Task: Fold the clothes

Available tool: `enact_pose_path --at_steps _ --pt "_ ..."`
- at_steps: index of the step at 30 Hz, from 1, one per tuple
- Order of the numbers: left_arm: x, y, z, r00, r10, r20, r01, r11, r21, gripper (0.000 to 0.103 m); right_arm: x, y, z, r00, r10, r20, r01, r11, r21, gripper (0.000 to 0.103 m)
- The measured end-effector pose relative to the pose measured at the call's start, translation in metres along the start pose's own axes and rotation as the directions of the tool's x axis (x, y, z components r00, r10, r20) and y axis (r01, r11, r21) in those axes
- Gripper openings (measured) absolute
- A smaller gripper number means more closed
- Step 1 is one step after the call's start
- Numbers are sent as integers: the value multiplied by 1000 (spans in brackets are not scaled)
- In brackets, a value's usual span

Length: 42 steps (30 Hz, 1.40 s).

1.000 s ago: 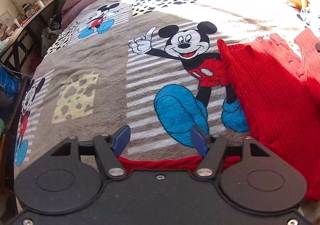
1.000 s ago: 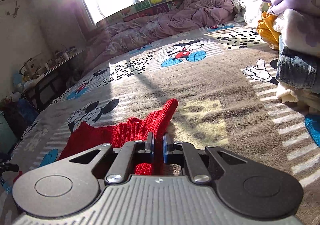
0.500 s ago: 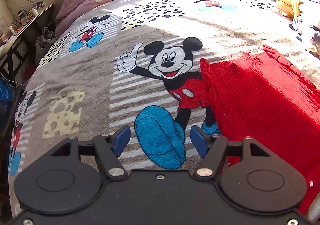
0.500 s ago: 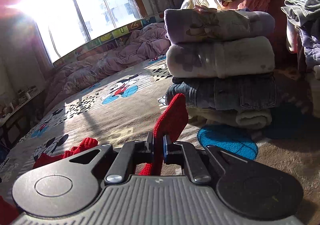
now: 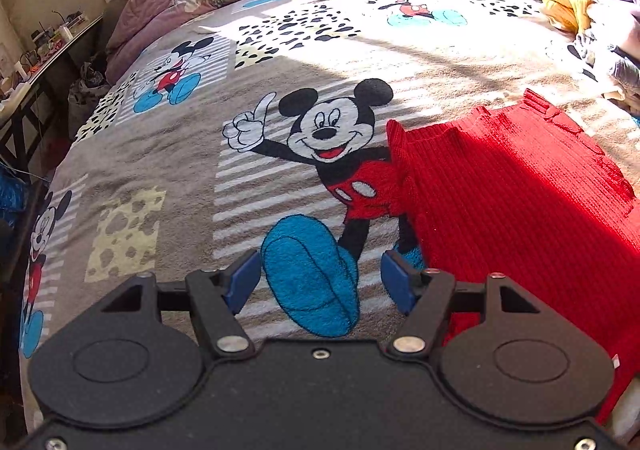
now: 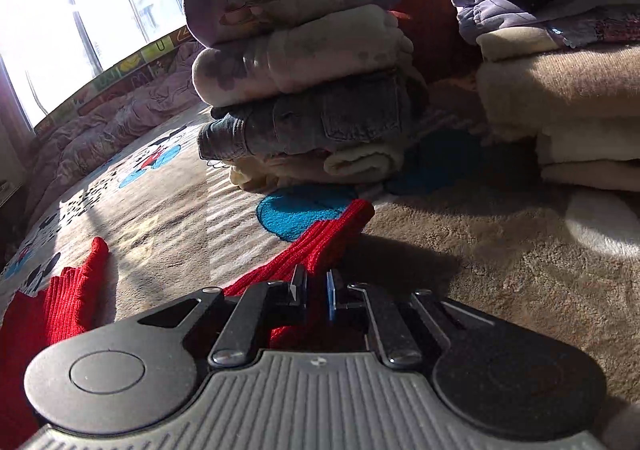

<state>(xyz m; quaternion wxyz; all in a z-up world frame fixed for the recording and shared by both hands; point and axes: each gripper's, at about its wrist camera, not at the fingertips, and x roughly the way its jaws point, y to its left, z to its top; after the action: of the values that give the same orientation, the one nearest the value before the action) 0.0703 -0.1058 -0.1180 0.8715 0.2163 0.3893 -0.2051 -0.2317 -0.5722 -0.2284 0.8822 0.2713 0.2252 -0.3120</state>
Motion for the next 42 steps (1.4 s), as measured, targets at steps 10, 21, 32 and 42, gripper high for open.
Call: enact_pose_path --at_steps 10,21,32,42 --pt "0 2 -2 1000 7 0 -7 1000 16 66 -54 55 -15 982 165 95 -140 965 -223 30" --pt "10 -14 5 999 15 31 -17 998 55 66 -64 110 -73 917 342 -206 -399 807 -436 29" --pt "33 -45 13 993 -71 94 60 992 115 34 -41 184 -37 873 447 -194 -477 700 -532 29" --pt "87 -81 14 983 -185 21 176 962 210 24 50 232 -24 859 396 -323 -511 671 -537 27"
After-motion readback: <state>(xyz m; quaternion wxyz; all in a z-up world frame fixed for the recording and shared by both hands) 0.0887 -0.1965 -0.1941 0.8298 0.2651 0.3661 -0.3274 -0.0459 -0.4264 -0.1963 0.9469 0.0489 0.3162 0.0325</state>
